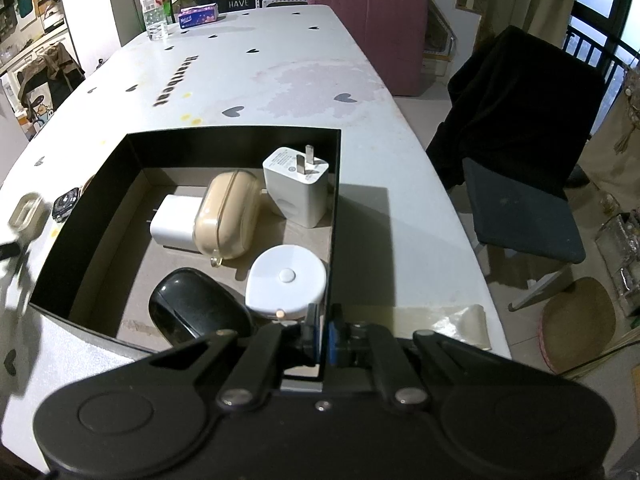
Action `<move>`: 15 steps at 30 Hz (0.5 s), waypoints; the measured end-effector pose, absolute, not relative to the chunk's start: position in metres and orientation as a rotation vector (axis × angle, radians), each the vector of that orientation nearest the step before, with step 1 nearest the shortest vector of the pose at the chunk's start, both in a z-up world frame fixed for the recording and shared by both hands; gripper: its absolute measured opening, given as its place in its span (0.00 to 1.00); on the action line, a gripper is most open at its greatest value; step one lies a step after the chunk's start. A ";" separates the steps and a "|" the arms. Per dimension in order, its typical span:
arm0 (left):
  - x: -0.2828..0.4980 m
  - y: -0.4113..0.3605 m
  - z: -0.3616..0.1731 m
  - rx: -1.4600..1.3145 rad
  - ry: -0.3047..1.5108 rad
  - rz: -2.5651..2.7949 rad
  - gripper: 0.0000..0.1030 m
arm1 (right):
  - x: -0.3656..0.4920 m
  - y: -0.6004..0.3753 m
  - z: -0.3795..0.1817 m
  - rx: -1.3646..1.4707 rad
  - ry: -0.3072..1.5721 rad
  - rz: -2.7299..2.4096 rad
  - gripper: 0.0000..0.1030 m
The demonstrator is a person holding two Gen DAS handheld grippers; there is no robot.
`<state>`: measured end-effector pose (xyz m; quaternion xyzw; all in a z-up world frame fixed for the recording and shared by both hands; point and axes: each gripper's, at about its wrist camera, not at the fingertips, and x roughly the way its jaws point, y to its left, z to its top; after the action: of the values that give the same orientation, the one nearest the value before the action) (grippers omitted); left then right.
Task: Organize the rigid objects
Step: 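Close the left gripper on the stick of the white plastic holder, then carry the white holder into the box and open the left gripper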
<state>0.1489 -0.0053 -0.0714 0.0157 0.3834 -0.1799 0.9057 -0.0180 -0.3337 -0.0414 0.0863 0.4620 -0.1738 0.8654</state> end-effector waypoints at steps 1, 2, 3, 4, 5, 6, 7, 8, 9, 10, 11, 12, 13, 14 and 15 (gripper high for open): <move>0.144 -0.001 -0.069 0.036 0.808 -0.366 0.20 | -0.018 -0.334 -0.041 0.182 0.968 -0.364 0.05; 0.140 0.004 -0.068 0.033 0.820 -0.357 0.20 | -0.018 -0.334 -0.041 0.183 0.968 -0.364 0.04; 0.136 0.007 -0.068 0.031 0.826 -0.350 0.20 | -0.018 -0.334 -0.041 0.185 0.967 -0.364 0.05; 0.132 0.009 -0.068 0.034 0.824 -0.344 0.20 | -0.018 -0.334 -0.041 0.187 0.967 -0.363 0.05; 0.129 0.009 -0.067 0.041 0.814 -0.340 0.20 | -0.018 -0.334 -0.041 0.189 0.966 -0.362 0.05; 0.126 0.008 -0.066 0.043 0.797 -0.336 0.22 | -0.018 -0.334 -0.041 0.190 0.966 -0.362 0.05; 0.126 0.007 -0.066 0.038 0.782 -0.333 0.34 | -0.018 -0.334 -0.041 0.189 0.966 -0.362 0.05; 0.126 0.005 -0.065 0.035 0.769 -0.327 0.50 | -0.018 -0.334 -0.041 0.189 0.967 -0.362 0.05; 0.127 0.002 -0.065 0.038 0.750 -0.322 0.55 | -0.018 -0.335 -0.041 0.188 0.967 -0.362 0.05; 0.129 -0.001 -0.065 0.048 0.737 -0.322 0.55 | -0.018 -0.334 -0.041 0.186 0.967 -0.363 0.05; 0.131 -0.005 -0.066 0.064 0.729 -0.326 0.55 | -0.018 -0.334 -0.041 0.186 0.967 -0.363 0.05; 0.134 -0.009 -0.069 0.081 0.723 -0.324 0.55 | -0.018 -0.335 -0.041 0.187 0.967 -0.363 0.05; 0.137 -0.013 -0.072 0.101 0.715 -0.314 0.55 | -0.018 -0.334 -0.041 0.187 0.967 -0.363 0.05; 0.141 -0.016 -0.076 0.120 0.709 -0.304 0.55 | -0.018 -0.334 -0.041 0.188 0.967 -0.362 0.05; 0.144 -0.019 -0.080 0.127 0.703 -0.299 0.55 | -0.018 -0.334 -0.041 0.186 0.967 -0.363 0.05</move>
<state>0.1440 -0.0186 -0.0798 0.0622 0.3430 -0.1456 0.9259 -0.0183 -0.3343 -0.0408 0.0889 0.4617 -0.1731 0.8654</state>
